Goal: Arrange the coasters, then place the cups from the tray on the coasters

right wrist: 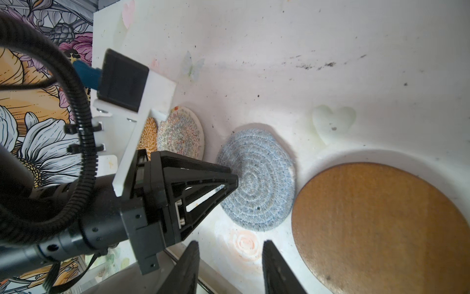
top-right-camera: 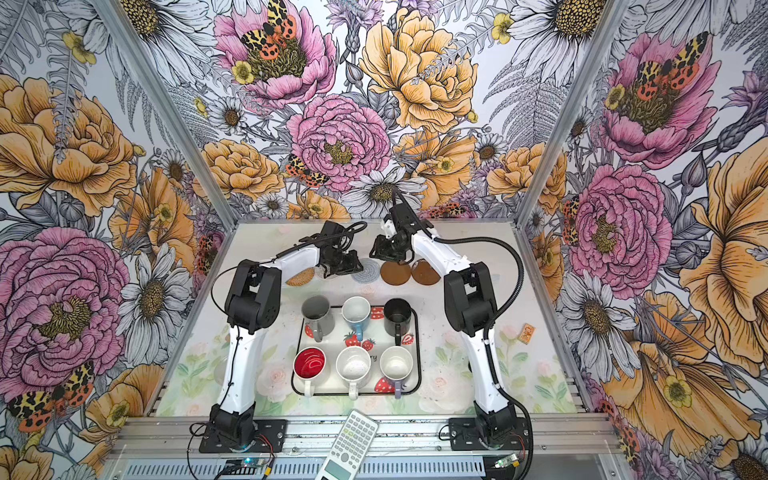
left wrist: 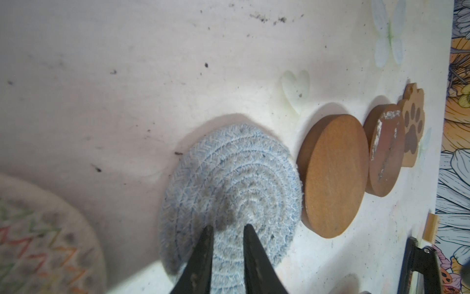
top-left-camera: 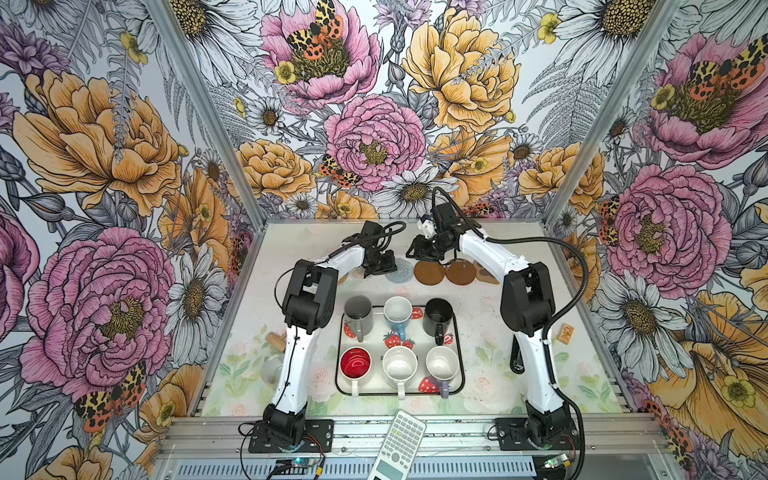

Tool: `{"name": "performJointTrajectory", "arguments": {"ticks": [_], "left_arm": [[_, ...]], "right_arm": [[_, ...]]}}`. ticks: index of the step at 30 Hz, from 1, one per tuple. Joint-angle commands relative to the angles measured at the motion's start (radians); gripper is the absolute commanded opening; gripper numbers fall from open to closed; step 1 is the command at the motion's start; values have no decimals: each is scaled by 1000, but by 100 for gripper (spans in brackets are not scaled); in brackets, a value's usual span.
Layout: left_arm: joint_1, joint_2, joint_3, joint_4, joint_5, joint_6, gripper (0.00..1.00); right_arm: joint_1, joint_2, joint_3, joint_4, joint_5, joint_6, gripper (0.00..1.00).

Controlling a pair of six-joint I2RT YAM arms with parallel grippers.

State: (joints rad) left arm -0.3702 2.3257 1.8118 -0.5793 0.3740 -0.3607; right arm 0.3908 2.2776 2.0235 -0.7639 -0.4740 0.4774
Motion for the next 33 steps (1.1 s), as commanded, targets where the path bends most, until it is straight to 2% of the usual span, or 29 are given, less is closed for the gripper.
{"name": "performJointTrajectory", "arguments": {"ticks": [1,14,23,33], "left_arm": [[-7,-13,9,-66,-36,-11,25],[21,-55,126,-65,-53,-14,28],[99,-134,48,-66,-147,15,28],[140,-100,-26,-66,-200,33,26]], "right_arm": [[-7,-56,-12,28,14,-13,43],[-11,-100,-37,51,14,-17,43],[-18,-127,-90,64,18,-19,43],[-24,-141,-128,71,15,-25,43]]}}
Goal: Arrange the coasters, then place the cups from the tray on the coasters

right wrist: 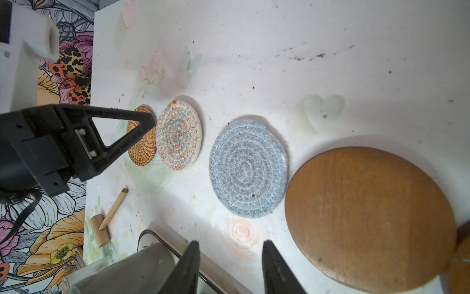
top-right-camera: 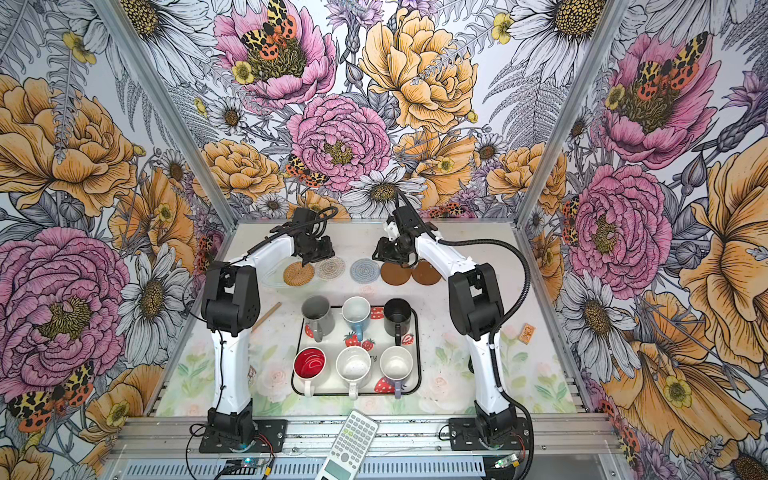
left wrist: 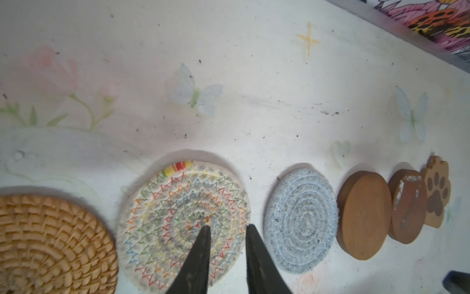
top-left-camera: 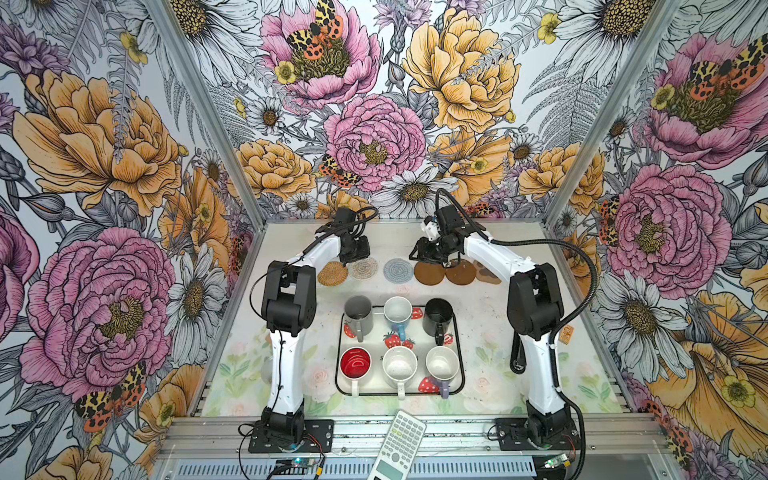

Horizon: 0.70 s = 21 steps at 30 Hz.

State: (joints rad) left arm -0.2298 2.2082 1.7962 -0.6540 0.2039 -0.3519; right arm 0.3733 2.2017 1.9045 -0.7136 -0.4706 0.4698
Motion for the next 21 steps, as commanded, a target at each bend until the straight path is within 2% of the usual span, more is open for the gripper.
{"name": "performJointTrajectory", "arguments": {"ticks": [1,21], "left_arm": [[1,22,-10,8,-29,24,26],[-66,125,-18,7,29,19,26]], "right_arm": [[-6,-66,-11,22,11,-17,43],[-10,-84,-74,68,10,-7,43]]}}
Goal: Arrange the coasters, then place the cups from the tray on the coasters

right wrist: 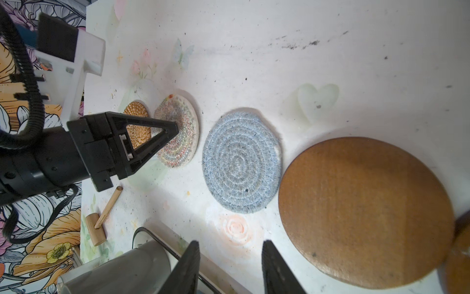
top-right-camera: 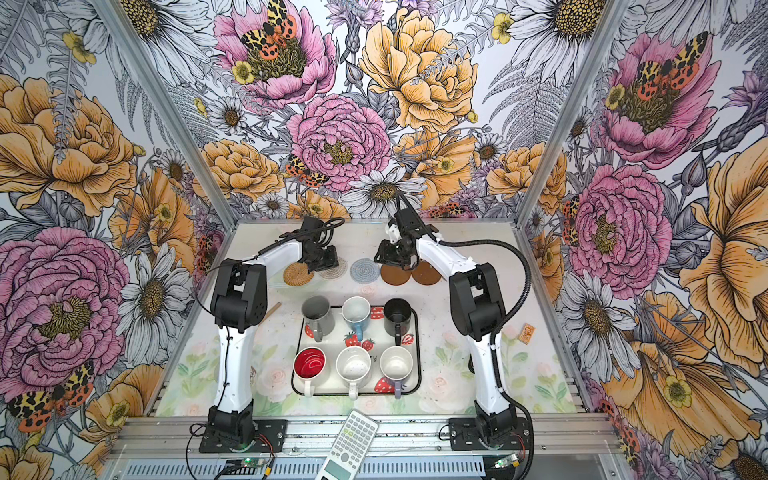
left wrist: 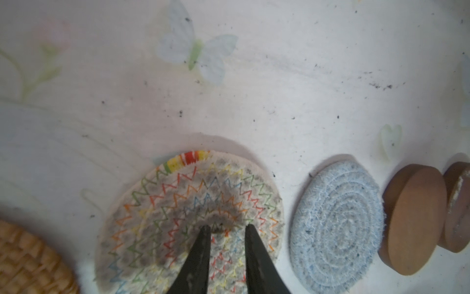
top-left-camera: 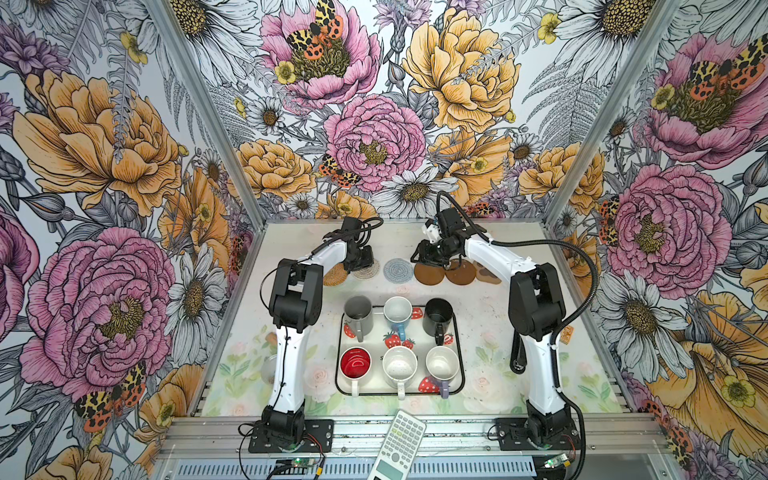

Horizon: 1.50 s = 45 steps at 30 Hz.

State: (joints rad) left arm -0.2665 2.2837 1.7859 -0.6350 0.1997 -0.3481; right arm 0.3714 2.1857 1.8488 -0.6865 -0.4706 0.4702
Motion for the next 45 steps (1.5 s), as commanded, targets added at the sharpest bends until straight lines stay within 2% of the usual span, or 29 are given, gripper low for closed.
{"name": "performJointTrajectory", "arguments": {"ticks": [1,17,29,35,43,45], "left_arm": [[-31,56,-4,-13,38,14,26],[-28,40,18,-17,10,2,27],[3,-96,76,-29,-35,31,31],[78,-195,-28,-50,-140,57,31],[168,-246,-194,-63,-237,63,32],[182,-240,-214,-61,-247,63,40]], "right_arm": [[-9,-72,-26,46,7,-6,43],[-12,-86,-55,73,-5,3,43],[-15,-114,-64,74,-9,4,43],[-17,-126,-79,75,-8,1,43],[-18,-128,-86,75,-9,2,43],[-19,-127,-85,74,-9,3,43]]}}
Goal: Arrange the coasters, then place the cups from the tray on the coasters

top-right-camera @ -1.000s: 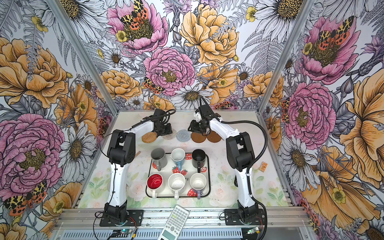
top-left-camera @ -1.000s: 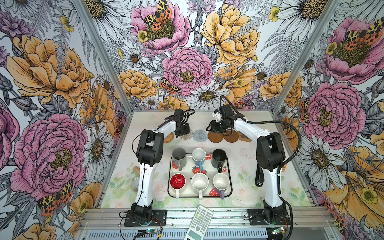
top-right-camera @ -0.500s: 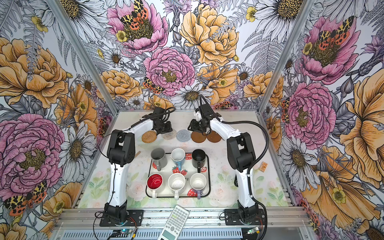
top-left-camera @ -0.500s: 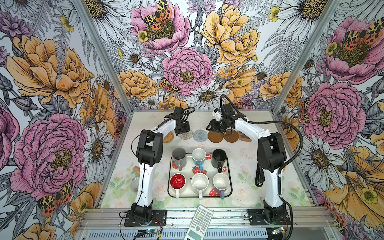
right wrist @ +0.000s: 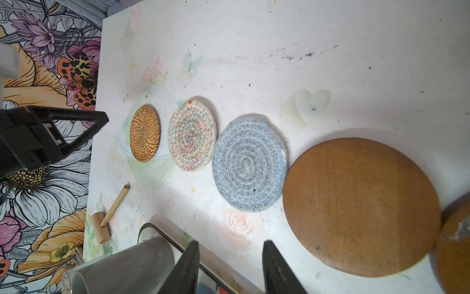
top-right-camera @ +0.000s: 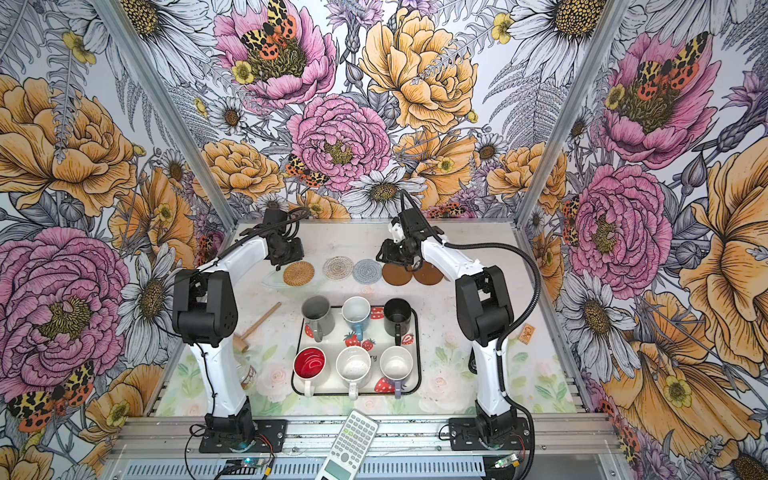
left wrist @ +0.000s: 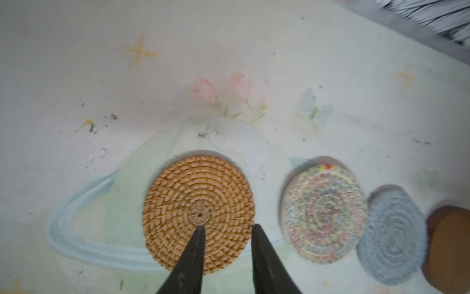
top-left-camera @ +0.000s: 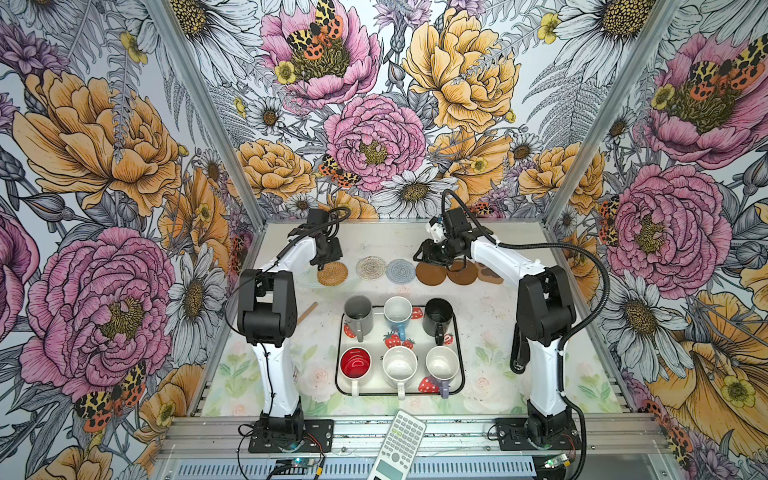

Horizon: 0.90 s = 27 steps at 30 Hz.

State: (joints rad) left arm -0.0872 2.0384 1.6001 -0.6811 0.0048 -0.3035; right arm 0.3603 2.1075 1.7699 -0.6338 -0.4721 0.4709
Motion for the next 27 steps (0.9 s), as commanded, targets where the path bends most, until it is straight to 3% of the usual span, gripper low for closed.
{"name": "performJointTrajectory", "arguments": {"ticks": [1,27], "left_arm": [[8,11,-31,-15,-52,17,41],[20,171,40,-8,-6,17,44]], "right_arm": [[-8,-47,-6,22,-9,3,43],[-14,-53,-30,22,-9,12,43]]}}
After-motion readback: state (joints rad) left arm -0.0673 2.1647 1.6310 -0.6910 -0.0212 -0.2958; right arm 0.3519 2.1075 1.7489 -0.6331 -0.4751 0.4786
